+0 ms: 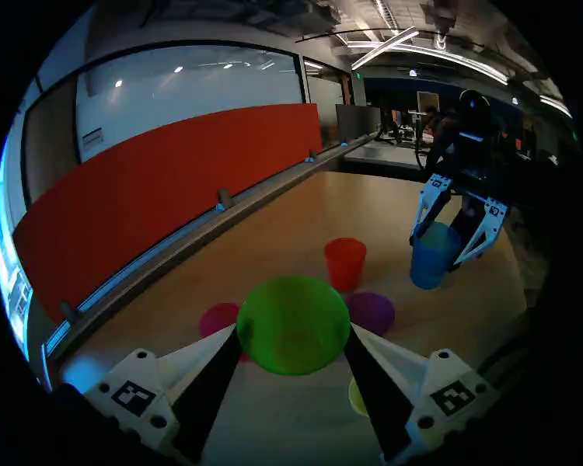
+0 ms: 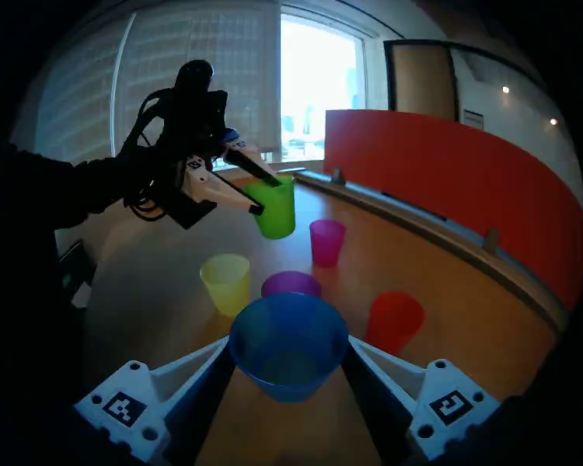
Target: Pour water
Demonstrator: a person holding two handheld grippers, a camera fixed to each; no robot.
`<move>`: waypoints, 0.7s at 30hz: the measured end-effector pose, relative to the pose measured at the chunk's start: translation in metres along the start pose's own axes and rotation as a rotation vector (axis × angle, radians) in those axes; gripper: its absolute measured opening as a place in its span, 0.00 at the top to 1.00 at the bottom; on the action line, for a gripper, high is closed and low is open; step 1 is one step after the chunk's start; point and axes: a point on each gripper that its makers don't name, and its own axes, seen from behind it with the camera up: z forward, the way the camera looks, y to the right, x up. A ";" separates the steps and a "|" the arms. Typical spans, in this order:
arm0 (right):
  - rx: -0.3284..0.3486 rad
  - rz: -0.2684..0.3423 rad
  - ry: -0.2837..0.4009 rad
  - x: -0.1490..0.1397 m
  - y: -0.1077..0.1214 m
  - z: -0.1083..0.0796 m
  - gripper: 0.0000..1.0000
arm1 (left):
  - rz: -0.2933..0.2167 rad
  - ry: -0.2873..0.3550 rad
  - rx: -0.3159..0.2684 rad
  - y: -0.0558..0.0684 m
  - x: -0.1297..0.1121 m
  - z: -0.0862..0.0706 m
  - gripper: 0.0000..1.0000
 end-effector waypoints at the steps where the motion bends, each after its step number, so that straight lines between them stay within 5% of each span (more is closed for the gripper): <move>1: -0.005 0.000 0.008 0.003 -0.001 -0.002 0.09 | -0.004 0.007 0.007 0.001 0.003 -0.003 0.13; 21: -0.054 -0.005 0.123 0.052 -0.015 -0.028 0.09 | -0.128 0.192 0.065 0.011 0.051 -0.053 0.13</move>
